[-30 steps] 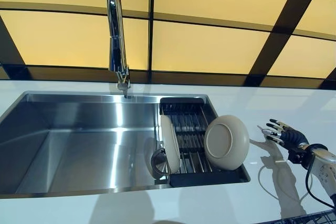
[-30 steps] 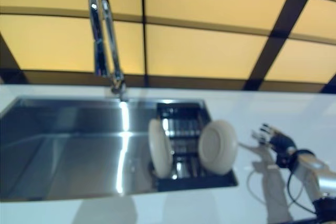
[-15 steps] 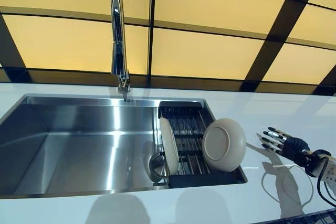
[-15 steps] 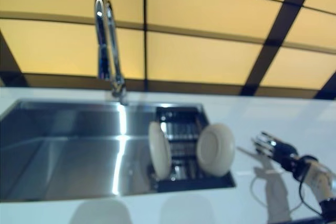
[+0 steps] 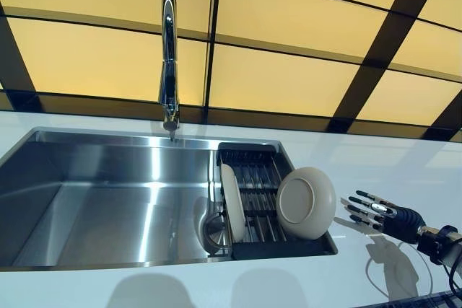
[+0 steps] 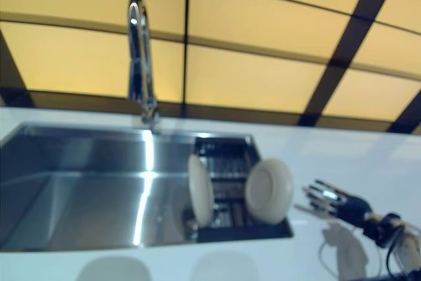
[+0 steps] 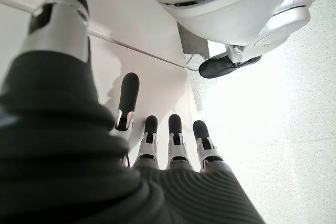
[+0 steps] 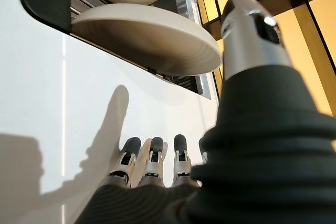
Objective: Take plates into dishwasher
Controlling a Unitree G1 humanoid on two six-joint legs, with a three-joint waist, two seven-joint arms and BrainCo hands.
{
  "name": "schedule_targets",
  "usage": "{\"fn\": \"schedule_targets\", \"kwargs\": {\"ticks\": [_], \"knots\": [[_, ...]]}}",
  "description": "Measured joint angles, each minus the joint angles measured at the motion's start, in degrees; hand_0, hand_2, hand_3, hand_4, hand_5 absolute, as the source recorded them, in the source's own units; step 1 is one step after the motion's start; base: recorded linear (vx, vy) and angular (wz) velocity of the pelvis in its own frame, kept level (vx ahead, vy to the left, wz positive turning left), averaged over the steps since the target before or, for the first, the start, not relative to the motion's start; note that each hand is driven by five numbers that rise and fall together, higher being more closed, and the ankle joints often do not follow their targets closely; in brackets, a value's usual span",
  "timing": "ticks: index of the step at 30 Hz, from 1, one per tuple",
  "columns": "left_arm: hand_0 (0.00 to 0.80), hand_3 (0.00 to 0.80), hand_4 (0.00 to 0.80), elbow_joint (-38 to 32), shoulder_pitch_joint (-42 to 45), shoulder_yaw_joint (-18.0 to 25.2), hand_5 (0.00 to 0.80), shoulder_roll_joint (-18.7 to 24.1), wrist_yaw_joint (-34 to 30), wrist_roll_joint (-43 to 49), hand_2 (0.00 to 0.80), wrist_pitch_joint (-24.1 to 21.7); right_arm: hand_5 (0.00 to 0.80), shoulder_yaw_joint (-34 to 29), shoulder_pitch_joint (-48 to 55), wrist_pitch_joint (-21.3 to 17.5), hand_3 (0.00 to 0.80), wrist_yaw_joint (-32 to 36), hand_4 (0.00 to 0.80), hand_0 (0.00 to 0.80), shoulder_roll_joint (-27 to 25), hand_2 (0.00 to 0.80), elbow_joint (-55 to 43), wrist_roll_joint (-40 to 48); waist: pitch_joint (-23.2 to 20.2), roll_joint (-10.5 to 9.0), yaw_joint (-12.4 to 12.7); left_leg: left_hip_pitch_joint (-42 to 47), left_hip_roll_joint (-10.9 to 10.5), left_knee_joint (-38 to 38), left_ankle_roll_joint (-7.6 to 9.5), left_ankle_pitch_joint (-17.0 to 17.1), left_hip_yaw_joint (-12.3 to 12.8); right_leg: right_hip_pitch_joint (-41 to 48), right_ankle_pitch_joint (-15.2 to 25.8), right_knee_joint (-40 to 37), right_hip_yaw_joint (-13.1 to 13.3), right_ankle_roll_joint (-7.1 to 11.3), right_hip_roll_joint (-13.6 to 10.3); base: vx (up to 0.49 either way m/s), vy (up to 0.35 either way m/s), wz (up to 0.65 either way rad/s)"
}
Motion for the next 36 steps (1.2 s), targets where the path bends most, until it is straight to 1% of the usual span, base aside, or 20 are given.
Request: {"fn": "schedule_targets", "kwargs": {"ticks": [6, 10, 14, 20, 27, 30, 33, 36], "knots": [[0.000, 0.000, 0.000, 0.13, -0.02, 0.02, 0.000, 0.04, -0.12, 0.02, 0.000, -0.23, 0.000, -0.28, 1.06, -0.90, 0.000, 0.23, 0.000, 0.000, 0.00, 0.000, -1.37, -0.22, 0.04, 0.06, -0.07, -0.27, -0.08, 0.00, 0.00, 0.00, 0.07, -0.28, 0.04, 0.00, 0.06, 0.06, 0.02, 0.000, 0.000, 0.00], [0.000, 0.000, 0.000, 0.23, -0.03, 0.00, 0.000, 0.03, -0.15, 0.02, 0.000, -0.59, 0.000, -0.28, 1.38, -0.85, 0.000, -2.22, 0.000, 0.000, 0.00, 0.000, -2.12, -0.26, 0.15, 0.21, -0.04, -0.36, -0.09, 0.00, 0.00, 0.00, 0.09, -0.36, 0.05, 0.00, 0.09, 0.07, 0.03, 0.000, 0.000, 0.00], [0.000, 0.000, 0.000, 0.23, -0.03, 0.00, 0.000, 0.01, -0.17, 0.02, 0.000, -0.93, 0.000, -0.27, 1.39, -0.33, 0.000, -6.13, 0.000, 0.000, 0.06, 0.000, -3.21, -0.13, 0.39, 0.52, -0.06, -0.43, -0.08, 0.00, 0.01, 0.00, 0.11, -0.39, 0.06, -0.01, 0.13, 0.08, 0.03, 0.000, 0.000, 0.00], [0.000, 0.000, 0.000, 0.23, -0.06, -0.01, 0.000, -0.07, -0.14, 0.01, 0.000, -1.06, 0.000, -0.25, 1.74, -0.16, 0.000, -15.02, 0.000, 0.000, 1.18, 0.000, -6.16, 0.90, 0.80, 0.98, -0.14, -0.58, -0.09, -0.02, 0.02, -0.01, 0.29, -0.47, 0.07, -0.01, 0.37, 0.10, 0.07, -0.001, 0.003, -0.01], [0.000, 0.000, 0.000, 0.32, 0.00, -0.23, 0.000, -0.17, 0.13, -0.03, 0.000, -1.03, 0.000, -0.28, 2.09, -0.39, 0.000, -25.17, 0.000, 0.000, 4.85, 0.000, -13.19, 1.00, 1.15, 1.25, -0.21, -0.63, -0.12, -0.04, 0.04, -0.02, 1.47, -1.26, 0.37, -0.02, 1.12, 0.38, -0.02, -0.018, 0.031, -0.08], [0.000, 0.000, 0.000, 0.31, -0.02, -0.36, 0.000, -0.26, 0.20, -0.04, 0.000, -1.02, 0.000, -0.21, 2.21, -0.35, 0.000, -28.66, 0.000, 0.000, 6.13, 0.000, -16.23, 1.15, 1.30, 1.44, -0.33, -0.62, -0.18, -0.03, 0.04, 0.00, 1.59, -1.47, 0.56, -0.02, 1.21, 0.40, 0.03, -0.006, 0.009, -0.02], [0.000, 0.000, 0.000, 0.25, -0.06, -0.39, 0.000, -0.39, 0.27, -0.05, 0.000, -1.02, 0.000, -0.21, 2.45, -0.34, 0.000, -31.10, 0.000, 0.000, 7.08, 0.000, -17.90, 1.26, 1.45, 1.50, -0.33, -0.61, -0.23, -0.04, 0.04, 0.00, 1.60, -1.46, 0.60, -0.01, 1.23, 0.43, 0.00, 0.000, 0.000, 0.00], [0.000, 0.000, 0.000, 0.19, -0.10, -0.41, 0.000, -0.43, 0.33, -0.06, 0.000, -0.98, 0.000, -0.12, 2.93, 0.49, 0.000, -31.26, 0.000, 0.000, 7.58, 0.000, -20.75, 1.82, 1.88, 1.49, -0.60, -0.56, -0.23, -0.04, 0.05, 0.01, 1.67, -1.41, 0.63, -0.01, 1.26, 0.46, -0.01, 0.000, 0.000, 0.00]]}}
